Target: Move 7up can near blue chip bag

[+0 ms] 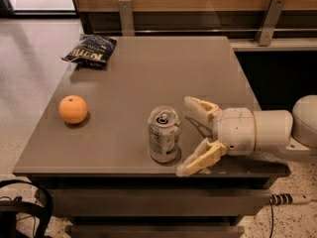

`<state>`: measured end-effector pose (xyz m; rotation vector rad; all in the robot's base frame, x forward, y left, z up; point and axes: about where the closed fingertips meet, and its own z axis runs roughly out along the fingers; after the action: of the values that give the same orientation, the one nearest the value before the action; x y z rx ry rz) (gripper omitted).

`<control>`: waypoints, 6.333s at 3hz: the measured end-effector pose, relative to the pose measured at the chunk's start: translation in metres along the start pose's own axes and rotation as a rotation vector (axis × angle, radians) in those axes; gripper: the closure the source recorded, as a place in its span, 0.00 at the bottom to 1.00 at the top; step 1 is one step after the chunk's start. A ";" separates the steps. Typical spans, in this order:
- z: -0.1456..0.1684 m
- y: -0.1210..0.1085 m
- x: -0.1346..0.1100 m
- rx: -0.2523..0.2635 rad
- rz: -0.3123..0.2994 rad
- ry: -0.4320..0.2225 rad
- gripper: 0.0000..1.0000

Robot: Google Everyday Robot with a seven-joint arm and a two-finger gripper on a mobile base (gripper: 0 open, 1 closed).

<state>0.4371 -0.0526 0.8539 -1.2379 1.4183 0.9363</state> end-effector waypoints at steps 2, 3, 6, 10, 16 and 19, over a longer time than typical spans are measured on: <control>0.021 0.014 -0.008 -0.070 -0.013 -0.046 0.01; 0.022 0.014 -0.008 -0.070 -0.014 -0.044 0.24; 0.027 0.017 -0.011 -0.082 -0.020 -0.043 0.99; -0.041 -0.115 -0.027 0.156 0.102 -0.080 1.00; 0.120 -0.319 -0.078 0.205 0.010 0.041 1.00; 0.198 -0.335 -0.057 0.123 -0.017 -0.053 1.00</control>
Offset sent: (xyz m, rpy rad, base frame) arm -0.0168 0.0332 0.0068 0.0797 -0.0119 0.1153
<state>0.8021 0.0902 0.8871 -1.1245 1.4005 0.8510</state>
